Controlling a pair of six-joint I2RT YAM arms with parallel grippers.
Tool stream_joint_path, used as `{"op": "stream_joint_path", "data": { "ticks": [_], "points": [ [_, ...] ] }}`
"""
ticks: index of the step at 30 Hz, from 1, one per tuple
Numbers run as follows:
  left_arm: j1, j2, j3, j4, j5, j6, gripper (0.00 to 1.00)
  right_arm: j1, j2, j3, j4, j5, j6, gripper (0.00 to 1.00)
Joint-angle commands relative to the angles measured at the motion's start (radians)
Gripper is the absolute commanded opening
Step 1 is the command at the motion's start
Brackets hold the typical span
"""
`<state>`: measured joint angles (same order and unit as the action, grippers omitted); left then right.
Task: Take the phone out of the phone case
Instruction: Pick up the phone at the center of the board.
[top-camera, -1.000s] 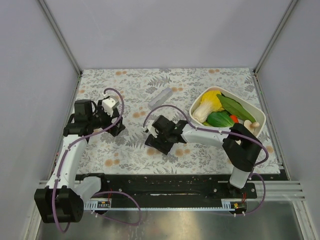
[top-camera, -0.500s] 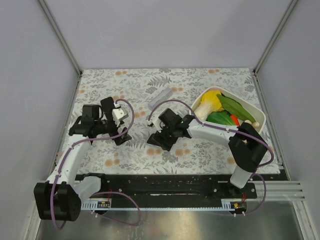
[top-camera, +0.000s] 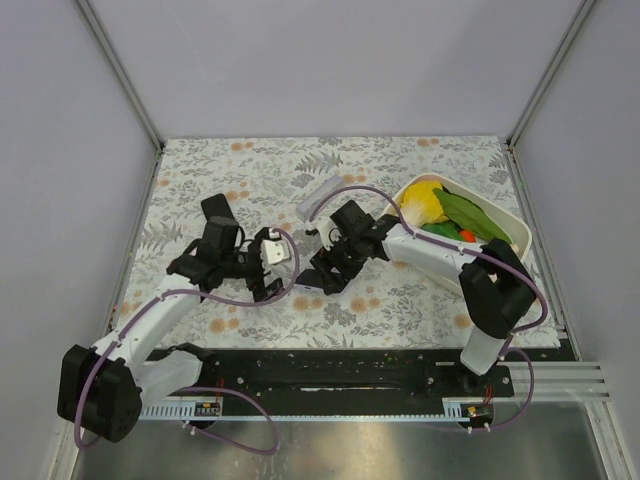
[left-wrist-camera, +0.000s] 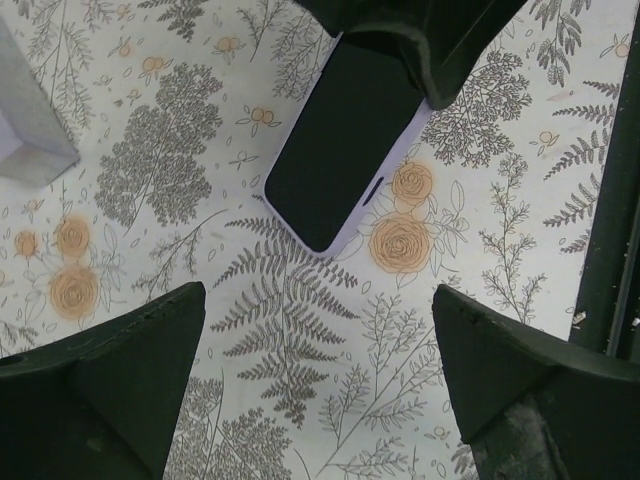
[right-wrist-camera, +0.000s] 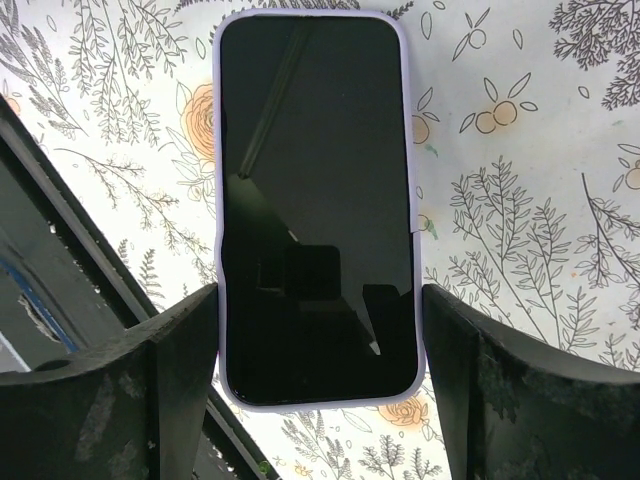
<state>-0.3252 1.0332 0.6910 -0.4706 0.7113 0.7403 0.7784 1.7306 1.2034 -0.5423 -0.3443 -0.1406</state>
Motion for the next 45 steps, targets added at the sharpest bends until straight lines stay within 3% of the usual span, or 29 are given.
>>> {"op": "stream_joint_path", "data": {
  "ticks": [1,12,20,30,40,43,45],
  "points": [
    [-0.099,0.051,-0.012,0.165,-0.114,0.016,0.99,-0.025,0.011,0.061,0.019,-0.104,0.039,0.00],
    [-0.268,0.194,-0.044,0.338,-0.256,0.060,0.99,-0.070,0.038,0.059,0.015,-0.208,0.062,0.00],
    [-0.347,0.295,0.001,0.345,-0.355,0.076,0.95,-0.079,0.043,0.056,0.015,-0.228,0.070,0.00],
    [-0.436,0.393,0.010,0.417,-0.565,0.070,0.78,-0.096,0.041,0.047,0.018,-0.269,0.075,0.00],
    [-0.454,0.412,-0.018,0.501,-0.673,0.037,0.37,-0.108,0.034,0.024,0.030,-0.283,0.079,0.00],
    [-0.454,0.390,-0.042,0.524,-0.693,0.022,0.17,-0.114,0.037,0.024,0.028,-0.291,0.082,0.00],
    [-0.454,0.380,-0.050,0.530,-0.708,0.010,0.03,-0.119,0.040,0.025,0.028,-0.286,0.091,0.07]
  ]
}}
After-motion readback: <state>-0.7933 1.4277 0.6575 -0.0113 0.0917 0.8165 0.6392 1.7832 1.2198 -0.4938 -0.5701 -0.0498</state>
